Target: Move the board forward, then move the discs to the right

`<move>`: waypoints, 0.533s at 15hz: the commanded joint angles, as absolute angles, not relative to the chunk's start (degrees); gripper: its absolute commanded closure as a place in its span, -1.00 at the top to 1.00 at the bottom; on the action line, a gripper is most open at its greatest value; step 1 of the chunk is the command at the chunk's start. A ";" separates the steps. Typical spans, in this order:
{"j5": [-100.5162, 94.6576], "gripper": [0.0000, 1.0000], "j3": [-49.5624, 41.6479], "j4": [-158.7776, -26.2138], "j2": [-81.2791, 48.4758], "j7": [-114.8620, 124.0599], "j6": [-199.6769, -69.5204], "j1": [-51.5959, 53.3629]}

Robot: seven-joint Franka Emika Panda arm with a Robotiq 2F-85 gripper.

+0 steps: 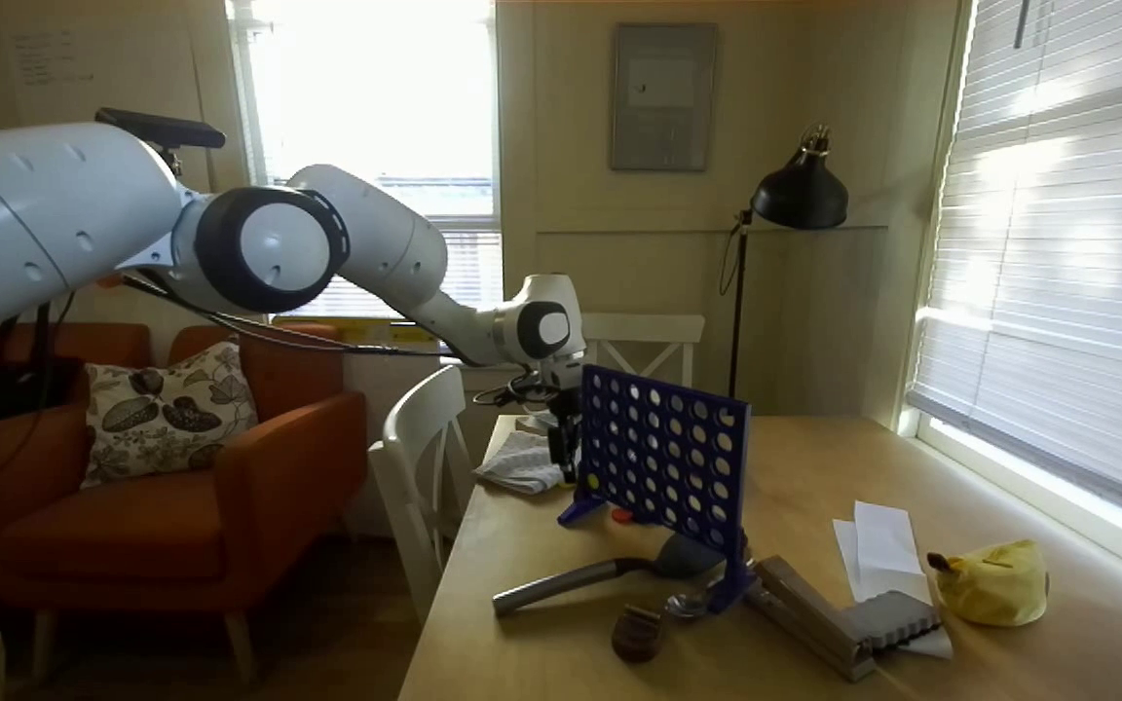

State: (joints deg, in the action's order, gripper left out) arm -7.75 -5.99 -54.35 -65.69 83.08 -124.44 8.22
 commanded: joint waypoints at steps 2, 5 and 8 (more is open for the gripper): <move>-4.35 0.94 -5.12 -49.47 -69.19 80.82 -125.68 6.89; -3.88 0.63 -5.14 -49.01 -69.93 79.88 -126.31 6.76; -3.57 0.15 -5.20 -48.69 -70.67 79.24 -127.09 6.76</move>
State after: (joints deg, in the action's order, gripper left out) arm -5.72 -5.86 -51.92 -68.16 80.81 -125.96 7.52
